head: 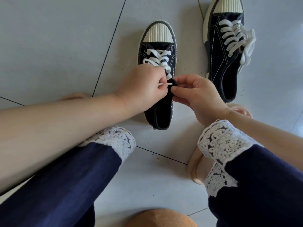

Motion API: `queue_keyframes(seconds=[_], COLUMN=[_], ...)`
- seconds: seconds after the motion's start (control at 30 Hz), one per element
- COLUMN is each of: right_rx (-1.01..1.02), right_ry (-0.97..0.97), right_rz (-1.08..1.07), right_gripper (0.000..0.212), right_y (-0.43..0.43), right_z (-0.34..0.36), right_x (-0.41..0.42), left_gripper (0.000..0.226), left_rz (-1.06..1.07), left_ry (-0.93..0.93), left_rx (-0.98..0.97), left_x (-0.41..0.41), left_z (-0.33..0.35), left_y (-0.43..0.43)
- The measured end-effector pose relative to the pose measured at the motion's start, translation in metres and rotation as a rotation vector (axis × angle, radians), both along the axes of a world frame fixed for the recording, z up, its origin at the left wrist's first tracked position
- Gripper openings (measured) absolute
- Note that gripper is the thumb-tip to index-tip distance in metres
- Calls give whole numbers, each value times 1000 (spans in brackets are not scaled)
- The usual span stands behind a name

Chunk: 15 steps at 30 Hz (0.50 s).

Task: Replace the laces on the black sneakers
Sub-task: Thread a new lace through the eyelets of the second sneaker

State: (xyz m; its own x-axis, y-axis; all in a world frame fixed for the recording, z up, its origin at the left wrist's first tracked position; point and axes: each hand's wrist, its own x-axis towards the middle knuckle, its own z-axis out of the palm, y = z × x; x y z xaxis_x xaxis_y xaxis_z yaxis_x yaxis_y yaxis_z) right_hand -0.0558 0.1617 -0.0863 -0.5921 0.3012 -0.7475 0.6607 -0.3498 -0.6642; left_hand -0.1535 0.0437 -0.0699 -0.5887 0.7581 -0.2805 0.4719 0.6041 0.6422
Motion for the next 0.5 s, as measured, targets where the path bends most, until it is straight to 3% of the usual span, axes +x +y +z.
queue_keyframes(seconds=[0.27,0.5], right_rx=[53,51], right_ry=[36,58], right_rz=[35,126], right_gripper=[18,34], right_y=[-1,4], right_z=[1,3], right_x=[1,2], left_gripper=[10,9], left_rz=[-23,152], left_ry=[49,8], left_rx=[-12,97], left_x=[1,12], left_z=[-5,-13], left_y=[2,-3])
